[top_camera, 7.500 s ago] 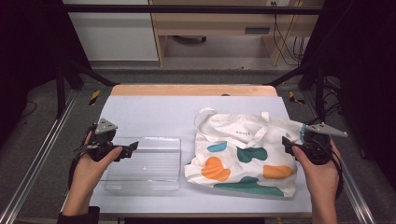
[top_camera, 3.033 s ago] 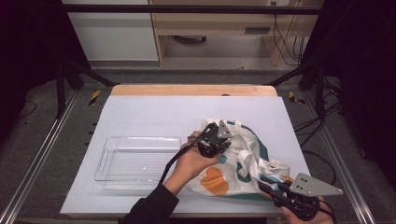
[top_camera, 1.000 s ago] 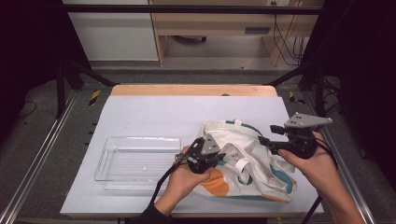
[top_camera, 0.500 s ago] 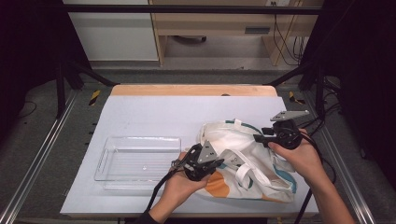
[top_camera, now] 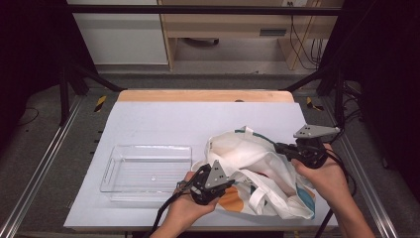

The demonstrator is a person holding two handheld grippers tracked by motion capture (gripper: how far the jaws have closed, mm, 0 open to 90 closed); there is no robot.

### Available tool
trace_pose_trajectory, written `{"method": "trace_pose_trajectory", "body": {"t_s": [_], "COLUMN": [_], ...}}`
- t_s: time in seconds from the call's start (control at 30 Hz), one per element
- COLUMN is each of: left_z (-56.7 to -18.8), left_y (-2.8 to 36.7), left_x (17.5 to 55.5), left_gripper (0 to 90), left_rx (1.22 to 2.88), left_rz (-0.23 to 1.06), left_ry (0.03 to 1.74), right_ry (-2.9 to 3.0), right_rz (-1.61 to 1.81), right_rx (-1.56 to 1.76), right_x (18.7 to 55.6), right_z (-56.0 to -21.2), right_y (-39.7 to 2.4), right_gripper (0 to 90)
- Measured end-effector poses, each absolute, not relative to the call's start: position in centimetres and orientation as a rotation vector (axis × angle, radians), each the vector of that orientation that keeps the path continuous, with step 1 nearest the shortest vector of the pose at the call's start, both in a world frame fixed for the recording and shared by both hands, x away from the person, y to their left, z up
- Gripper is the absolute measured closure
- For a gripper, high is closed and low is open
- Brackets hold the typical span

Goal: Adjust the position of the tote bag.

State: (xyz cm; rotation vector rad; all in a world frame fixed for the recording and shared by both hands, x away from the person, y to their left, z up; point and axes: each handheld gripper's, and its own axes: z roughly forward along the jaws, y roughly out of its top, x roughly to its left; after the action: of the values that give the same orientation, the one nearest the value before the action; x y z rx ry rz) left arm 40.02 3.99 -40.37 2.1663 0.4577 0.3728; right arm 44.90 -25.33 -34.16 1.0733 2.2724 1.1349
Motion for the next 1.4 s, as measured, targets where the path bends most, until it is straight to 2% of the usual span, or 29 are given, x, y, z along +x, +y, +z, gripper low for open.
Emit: {"method": "trace_pose_trajectory", "body": {"t_s": [0.2,0.53,0.9,1.23,1.27,1.4], "left_z": [-41.2,-41.6,-42.5,-43.3,-43.3,-43.3], "left_y": [4.4,5.0,5.7,6.0,6.0,6.0], "left_x": [38.9,37.7,36.3,35.4,35.4,35.4], "left_gripper": [86.4,86.5,87.1,86.9,86.9,86.9], "left_rx": [2.176,2.189,2.18,2.184,2.183,2.181], "left_rz": [0.357,0.364,0.373,0.381,0.381,0.378], "left_ry": [0.451,0.441,0.448,0.451,0.451,0.45], "right_ry": [2.251,2.234,2.214,2.207,2.216,2.243], "right_rz": [1.206,1.26,1.212,1.227,1.234,1.204], "right_rx": [1.022,1.008,1.023,0.994,0.98,0.956], "right_x": [42.6,41.1,42.3,41.6,41.5,41.7], "right_z": [-33.4,-33.9,-33.6,-34.4,-34.5,-34.7], "right_y": [-24.8,-24.6,-25.2,-25.3,-25.3,-24.8], "right_gripper": [87.6,87.5,87.8,87.2,84.6,65.3]}}
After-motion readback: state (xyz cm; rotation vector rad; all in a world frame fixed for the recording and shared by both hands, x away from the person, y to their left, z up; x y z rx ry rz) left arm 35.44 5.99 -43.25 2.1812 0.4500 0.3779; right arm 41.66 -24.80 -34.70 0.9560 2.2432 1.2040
